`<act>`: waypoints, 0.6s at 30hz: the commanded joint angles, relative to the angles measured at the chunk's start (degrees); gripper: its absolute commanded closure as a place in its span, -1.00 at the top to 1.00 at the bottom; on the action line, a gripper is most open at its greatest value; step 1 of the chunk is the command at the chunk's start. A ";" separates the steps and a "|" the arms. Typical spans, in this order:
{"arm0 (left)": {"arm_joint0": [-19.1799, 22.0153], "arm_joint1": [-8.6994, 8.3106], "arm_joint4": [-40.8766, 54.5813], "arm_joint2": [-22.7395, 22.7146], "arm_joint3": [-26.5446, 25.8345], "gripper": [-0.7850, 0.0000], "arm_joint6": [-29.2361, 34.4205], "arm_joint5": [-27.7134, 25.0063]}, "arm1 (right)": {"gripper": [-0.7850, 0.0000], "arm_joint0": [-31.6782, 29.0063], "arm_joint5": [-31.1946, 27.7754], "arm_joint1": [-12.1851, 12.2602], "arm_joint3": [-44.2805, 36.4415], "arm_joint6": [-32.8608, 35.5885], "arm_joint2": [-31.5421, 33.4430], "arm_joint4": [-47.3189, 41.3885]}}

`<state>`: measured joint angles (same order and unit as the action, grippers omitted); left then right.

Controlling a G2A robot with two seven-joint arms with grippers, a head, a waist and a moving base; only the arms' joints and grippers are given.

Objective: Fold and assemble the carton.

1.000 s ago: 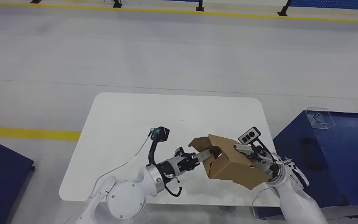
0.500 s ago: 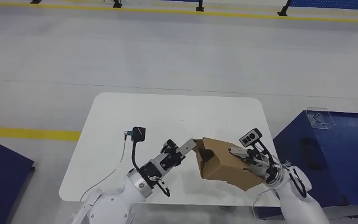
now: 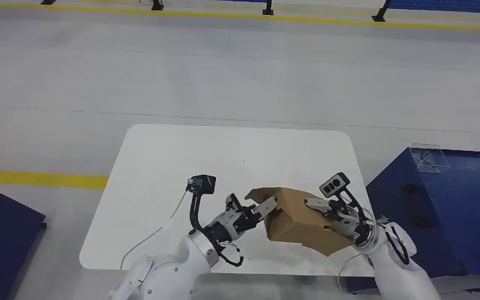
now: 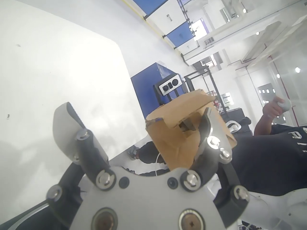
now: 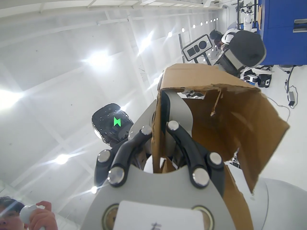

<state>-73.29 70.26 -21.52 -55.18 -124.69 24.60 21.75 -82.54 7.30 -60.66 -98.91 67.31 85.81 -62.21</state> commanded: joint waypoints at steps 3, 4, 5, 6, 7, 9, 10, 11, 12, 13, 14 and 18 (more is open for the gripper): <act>1.35 0.25 -2.80 1.57 0.98 1.00 0.71 0.75 | -1.00 0.26 1.07 -0.03 0.22 0.00 -0.64 0.39; 1.43 0.33 -3.23 1.86 0.98 1.00 0.42 1.07 | -1.00 0.34 1.29 -0.03 0.30 -0.07 -0.79 0.55; 1.36 0.43 -2.80 1.90 0.63 1.00 0.16 1.12 | -1.00 0.36 2.10 -0.07 0.65 -0.12 -1.04 -0.20; 1.12 0.48 -2.14 1.54 0.14 1.00 -0.45 0.68 | -1.00 0.51 2.89 -0.11 1.07 -0.36 -1.09 -1.28; 0.65 0.48 -1.50 0.99 -0.45 1.00 -1.10 -0.02 | -1.00 0.64 4.27 -0.15 1.60 -0.72 -1.17 -2.63; -1.05 0.37 -0.51 -0.85 -1.98 1.00 -3.44 -2.21 | -1.00 1.24 7.75 -0.14 2.60 -0.52 -1.42 -4.56; -2.17 0.25 -0.22 -1.93 -2.71 1.00 -4.66 -3.60 | -1.00 1.65 9.39 -0.09 3.19 -0.05 -1.53 -4.98; -3.28 0.12 0.03 -3.48 -3.62 1.00 -6.43 -5.56 | -1.00 2.01 10.76 -0.06 4.07 0.32 -1.64 -5.56; -4.60 -0.08 -0.49 -5.24 -4.19 1.00 -8.31 -7.45 | -1.00 2.35 12.16 -0.08 4.95 0.76 -1.84 -6.66; -6.04 -0.28 -1.16 -7.01 -4.53 1.00 -10.01 -9.04 | -1.00 2.72 13.99 -0.08 5.68 1.36 -2.20 -7.48; -7.42 -0.47 -1.20 -8.78 -4.60 1.00 -11.02 -10.09 | -1.00 3.13 15.56 -0.03 6.27 1.95 -2.49 -7.56; -9.91 -1.03 0.46 -15.12 -3.42 1.00 -9.95 -11.29 | -1.00 4.29 20.93 0.13 8.19 4.35 -3.58 -8.28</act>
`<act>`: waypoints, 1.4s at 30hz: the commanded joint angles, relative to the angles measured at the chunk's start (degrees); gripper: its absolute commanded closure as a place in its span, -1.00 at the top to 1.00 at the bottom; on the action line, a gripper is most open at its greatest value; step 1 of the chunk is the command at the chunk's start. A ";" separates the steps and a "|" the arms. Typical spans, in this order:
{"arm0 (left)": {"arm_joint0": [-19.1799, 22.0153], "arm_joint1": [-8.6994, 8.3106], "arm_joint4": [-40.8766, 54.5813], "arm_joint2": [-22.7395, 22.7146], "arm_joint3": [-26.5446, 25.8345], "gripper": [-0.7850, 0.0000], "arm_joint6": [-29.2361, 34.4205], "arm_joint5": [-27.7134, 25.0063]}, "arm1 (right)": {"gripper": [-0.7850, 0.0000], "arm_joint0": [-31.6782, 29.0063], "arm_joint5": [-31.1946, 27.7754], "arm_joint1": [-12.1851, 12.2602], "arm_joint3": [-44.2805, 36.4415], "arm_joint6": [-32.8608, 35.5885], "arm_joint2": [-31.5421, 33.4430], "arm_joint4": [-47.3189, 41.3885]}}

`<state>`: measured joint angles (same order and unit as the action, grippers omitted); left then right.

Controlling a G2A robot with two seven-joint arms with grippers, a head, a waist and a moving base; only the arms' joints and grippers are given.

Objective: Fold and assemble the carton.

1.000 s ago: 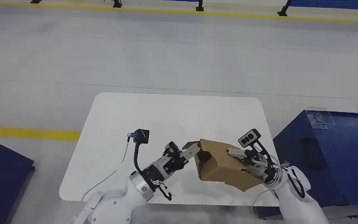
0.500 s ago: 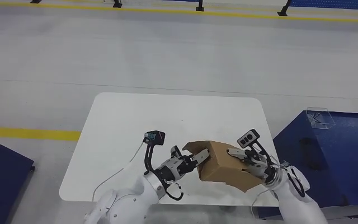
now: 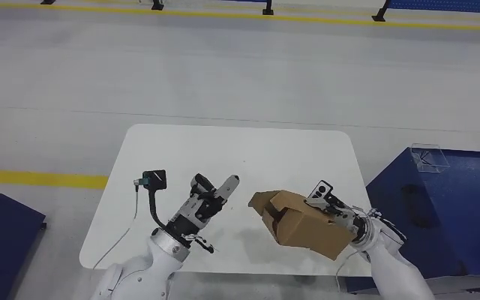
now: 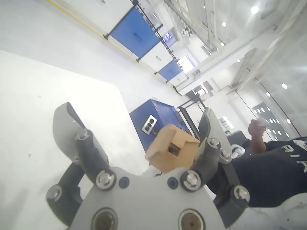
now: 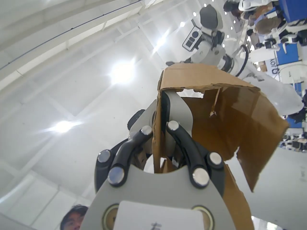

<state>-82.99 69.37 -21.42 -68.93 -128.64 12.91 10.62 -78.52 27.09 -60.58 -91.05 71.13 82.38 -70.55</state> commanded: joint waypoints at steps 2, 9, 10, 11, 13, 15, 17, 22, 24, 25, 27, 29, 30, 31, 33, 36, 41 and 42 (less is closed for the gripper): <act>0.77 -0.49 -0.63 -2.22 2.03 1.00 7.58 0.72 | -1.00 0.58 2.70 0.12 0.73 1.59 -0.59 0.05; 6.39 -0.88 -5.80 3.15 3.68 1.00 23.59 -1.18 | -1.00 1.10 3.41 0.35 0.87 2.36 -0.91 1.37; 6.56 -0.84 -4.68 3.15 3.66 1.00 23.76 -1.86 | -1.00 1.11 3.41 0.38 0.84 2.42 -0.92 1.50; 6.62 -0.84 -4.28 3.11 3.60 1.00 23.82 -2.14 | -1.00 1.11 3.40 0.40 0.85 2.46 -0.92 1.51; 6.87 -0.90 -4.91 3.72 3.36 1.00 25.48 -2.05 | -1.00 1.10 3.29 0.45 0.83 2.49 -0.92 1.60; 7.15 -0.89 -5.26 4.78 2.85 1.00 26.70 -2.18 | -1.00 1.05 3.24 0.48 0.81 2.51 -0.97 1.59; 7.34 -0.79 -4.50 5.83 2.43 1.00 27.39 -2.27 | -1.00 0.92 3.25 0.53 0.71 2.59 -1.10 1.81; 9.16 -0.50 -5.94 8.98 3.57 1.00 29.31 -0.13 | -1.00 0.72 3.31 0.65 0.42 2.75 -1.51 2.24; 10.23 -0.25 -6.47 10.48 4.52 1.00 29.53 1.38 | -1.00 0.67 3.20 0.73 0.16 2.86 -1.69 2.50; 10.86 -0.13 -6.87 11.09 5.06 1.00 29.52 2.01 | -1.00 0.63 3.09 0.78 -0.06 2.97 -1.84 2.47; 11.87 0.18 -6.90 12.43 6.01 1.00 29.34 3.42 | -1.00 0.57 2.93 0.92 -0.26 3.13 -2.03 2.59; 12.87 0.49 -6.79 13.74 6.74 1.00 29.01 3.97 | -1.00 0.41 2.76 1.07 -0.51 3.30 -2.29 2.76; 13.23 0.65 -6.43 14.36 7.08 1.00 28.87 4.27 | -1.00 0.33 2.69 1.16 -0.58 3.37 -2.34 2.75; 13.61 0.80 -6.25 14.93 7.46 1.00 28.74 4.62 | -1.00 0.30 2.62 1.25 -0.63 3.43 -2.36 2.82; 14.37 1.09 -6.46 16.15 8.04 1.00 28.36 5.06 | -1.00 0.21 2.50 1.42 -0.54 3.56 -2.38 2.69; 15.15 1.42 -6.66 17.18 8.38 1.00 27.87 6.12 | -1.00 0.22 2.74 1.66 0.18 3.32 -1.79 1.96; 12.81 1.12 -6.41 14.00 4.52 1.00 25.63 8.14 | -1.00 0.57 4.05 1.95 1.57 2.01 -0.69 0.99; 11.90 0.97 -7.00 12.98 3.53 1.00 24.88 8.82 | -1.00 0.57 4.05 1.95 1.57 2.01 -0.69 0.99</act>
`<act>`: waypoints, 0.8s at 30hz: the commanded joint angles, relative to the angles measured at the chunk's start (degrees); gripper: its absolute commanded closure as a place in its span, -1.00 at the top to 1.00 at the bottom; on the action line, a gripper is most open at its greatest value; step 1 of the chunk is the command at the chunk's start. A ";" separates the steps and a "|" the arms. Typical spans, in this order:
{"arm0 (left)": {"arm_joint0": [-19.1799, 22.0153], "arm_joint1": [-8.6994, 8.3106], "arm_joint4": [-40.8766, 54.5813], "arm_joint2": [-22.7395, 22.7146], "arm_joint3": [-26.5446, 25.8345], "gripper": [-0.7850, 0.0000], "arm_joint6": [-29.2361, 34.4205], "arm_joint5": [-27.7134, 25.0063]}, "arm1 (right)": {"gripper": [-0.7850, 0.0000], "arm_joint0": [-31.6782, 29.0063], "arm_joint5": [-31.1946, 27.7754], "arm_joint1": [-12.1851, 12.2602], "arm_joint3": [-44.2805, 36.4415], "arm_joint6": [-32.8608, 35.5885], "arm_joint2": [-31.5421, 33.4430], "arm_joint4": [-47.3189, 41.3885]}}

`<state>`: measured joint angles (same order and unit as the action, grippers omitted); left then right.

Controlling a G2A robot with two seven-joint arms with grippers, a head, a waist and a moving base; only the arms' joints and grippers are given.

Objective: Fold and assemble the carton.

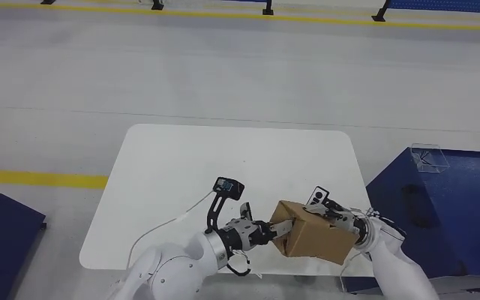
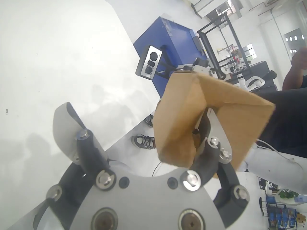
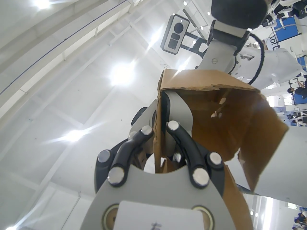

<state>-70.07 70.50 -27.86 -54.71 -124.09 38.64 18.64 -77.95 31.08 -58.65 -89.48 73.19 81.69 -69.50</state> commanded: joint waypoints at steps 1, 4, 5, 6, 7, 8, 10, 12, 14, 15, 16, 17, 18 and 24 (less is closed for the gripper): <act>-1.94 -0.34 -0.79 -1.84 -1.92 1.00 -0.66 0.73 | -1.00 -0.01 0.06 0.01 0.00 -0.05 0.00 -0.06; -4.15 -0.87 -1.43 -5.07 -3.61 1.00 -0.66 0.76 | -1.00 -0.01 0.06 0.01 0.00 -0.05 0.00 -0.06; -4.86 -1.02 -1.20 -6.12 -3.97 1.00 -0.55 0.41 | -1.00 -0.01 0.06 0.01 0.00 -0.05 0.00 -0.06; -5.54 -1.17 -1.23 -7.08 -4.22 1.00 -0.48 0.16 | -1.00 -0.01 0.06 0.01 0.00 -0.05 0.00 -0.06; -6.18 -1.33 -1.65 -7.81 -4.39 1.00 -0.15 0.10 | -1.00 -0.01 0.06 0.01 0.00 -0.05 0.00 -0.06; -6.83 -1.43 -0.92 -8.37 -4.62 1.00 0.28 -0.36 | -1.00 -0.01 0.06 0.01 0.00 -0.05 0.00 -0.06; -7.76 -1.53 0.96 -9.76 -4.17 1.00 0.14 -0.94 | -1.00 -0.01 0.06 0.01 0.00 -0.05 0.00 -0.06; -7.96 -1.58 0.92 -10.06 -3.55 1.00 0.14 -1.15 | -1.00 -0.01 0.06 0.01 0.00 -0.05 0.00 -0.06; -7.96 -1.58 0.92 -10.06 -3.55 1.00 0.14 -1.15 | -1.00 -0.01 0.06 0.01 0.00 -0.05 0.00 -0.06; -7.96 -1.58 0.92 -10.06 -3.55 1.00 0.14 -1.15 | -1.00 -0.01 0.06 0.01 0.00 -0.05 0.00 -0.06; -7.96 -1.58 0.92 -10.06 -3.55 1.00 0.14 -1.15 | -1.00 -0.01 0.06 0.01 0.00 -0.05 0.00 -0.06; -7.96 -1.58 0.92 -10.06 -3.55 1.00 0.14 -1.15 | -1.00 -0.01 0.06 0.01 0.00 -0.05 0.00 -0.06; -7.96 -1.58 0.92 -10.06 -3.55 1.00 0.14 -1.15 | -1.00 -0.01 0.06 0.01 0.00 -0.05 0.00 -0.06; -7.96 -1.58 0.92 -10.06 -3.55 1.00 0.14 -1.15 | -1.00 -0.36 -1.49 -0.22 -2.85 -8.33 1.66 -3.18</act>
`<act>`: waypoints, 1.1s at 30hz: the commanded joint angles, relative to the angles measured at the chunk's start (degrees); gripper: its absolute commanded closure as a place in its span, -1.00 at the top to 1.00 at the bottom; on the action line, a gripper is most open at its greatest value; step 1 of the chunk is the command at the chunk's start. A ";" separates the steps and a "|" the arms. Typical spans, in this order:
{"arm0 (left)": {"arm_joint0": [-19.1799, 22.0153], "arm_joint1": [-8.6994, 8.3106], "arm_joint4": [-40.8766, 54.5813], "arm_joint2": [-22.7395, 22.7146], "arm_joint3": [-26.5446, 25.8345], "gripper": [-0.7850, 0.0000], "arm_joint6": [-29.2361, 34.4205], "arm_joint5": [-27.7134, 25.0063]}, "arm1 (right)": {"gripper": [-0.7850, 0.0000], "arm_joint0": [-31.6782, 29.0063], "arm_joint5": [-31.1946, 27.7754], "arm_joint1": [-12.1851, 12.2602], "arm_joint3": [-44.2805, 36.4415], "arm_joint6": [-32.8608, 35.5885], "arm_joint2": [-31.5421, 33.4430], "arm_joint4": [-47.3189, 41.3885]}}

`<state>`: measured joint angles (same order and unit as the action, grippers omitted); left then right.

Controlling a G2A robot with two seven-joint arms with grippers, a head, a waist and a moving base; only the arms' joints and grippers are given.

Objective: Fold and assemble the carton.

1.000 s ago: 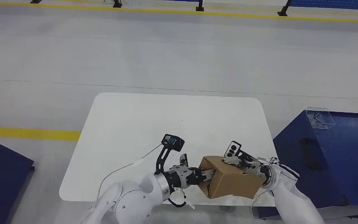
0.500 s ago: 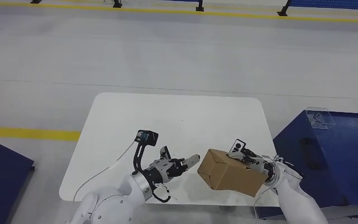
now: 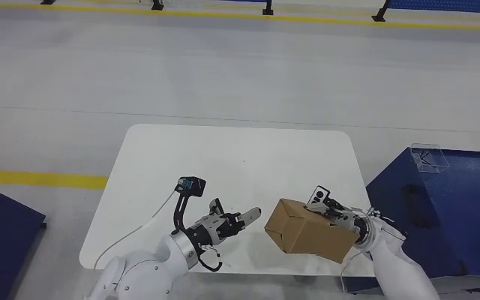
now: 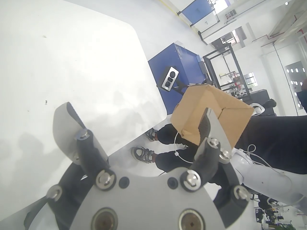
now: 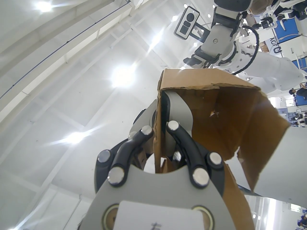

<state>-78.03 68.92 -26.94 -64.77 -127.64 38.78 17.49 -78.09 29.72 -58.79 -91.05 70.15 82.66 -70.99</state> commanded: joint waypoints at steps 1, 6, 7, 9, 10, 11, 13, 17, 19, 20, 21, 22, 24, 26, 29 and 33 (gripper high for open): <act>0.00 0.00 0.00 0.00 0.00 1.00 0.00 0.00 | -1.00 -0.61 0.73 -0.15 -2.32 -8.51 1.66 -4.49; 0.00 0.00 0.00 0.00 0.00 1.00 0.00 0.00 | -1.00 -2.58 1.62 -0.62 -8.24 -37.13 8.30 -21.67; 0.00 0.00 0.00 0.00 0.00 1.00 0.00 0.00 | -1.00 -3.31 2.08 -0.68 -10.12 -43.43 9.39 -25.69; 0.00 0.00 0.00 0.00 0.00 1.00 0.00 0.00 | -1.00 -5.41 -0.52 -0.89 -13.58 -59.93 11.56 -34.83; 0.00 0.00 0.00 0.00 0.00 1.00 0.00 0.00 | -1.00 -6.31 -2.22 -0.94 -16.54 -66.74 12.54 -38.21; 0.00 0.00 0.00 0.00 0.00 1.00 0.00 0.00 | -1.00 -7.46 -6.48 -1.19 -18.56 -73.52 13.46 -43.88; 0.00 0.00 0.00 0.00 0.00 1.00 0.00 0.00 | -1.00 -9.07 -13.51 -1.48 -24.92 -85.04 14.55 -51.12; 0.00 0.00 0.00 0.00 0.00 1.00 0.00 0.00 | -1.00 -12.36 -28.87 -1.59 -35.38 -110.30 17.58 -57.57; 0.00 0.00 0.00 0.00 0.00 1.00 0.00 0.00 | -1.00 -13.70 -34.65 -1.45 -39.19 -124.60 18.58 -59.84; 0.00 0.00 0.00 0.00 0.00 1.00 0.00 0.00 | -1.00 -13.83 -37.42 -1.39 -41.14 -131.44 19.11 -62.13; 0.00 0.00 0.00 0.00 0.00 1.00 0.00 0.00 | -1.00 -13.21 -40.19 -1.32 -42.74 -136.12 20.06 -63.48; 0.00 0.00 0.00 0.00 0.00 1.00 0.00 0.00 | -1.00 -12.26 -42.13 -1.25 -43.59 -139.45 20.68 -64.33; 0.00 0.00 0.00 0.00 0.00 1.00 0.00 0.00 | -1.00 -10.28 -46.17 -1.13 -43.39 -144.86 21.14 -65.38; 0.00 0.00 0.00 0.00 0.00 1.00 0.00 0.00 | -1.00 -8.23 -49.27 -0.96 -42.40 -150.28 20.83 -66.09; 0.00 0.00 0.00 0.00 0.00 1.00 0.00 0.00 | -1.00 -5.29 -52.14 -0.95 -39.14 -152.01 19.35 -68.72; 0.00 0.00 0.00 0.00 0.00 1.00 0.00 0.00 | -1.00 -2.45 -52.45 -0.77 -33.37 -151.71 16.48 -70.63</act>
<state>-78.03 68.92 -26.94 -64.77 -127.64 38.78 17.49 -81.27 -22.67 -59.61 -126.08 -81.61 99.95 -141.16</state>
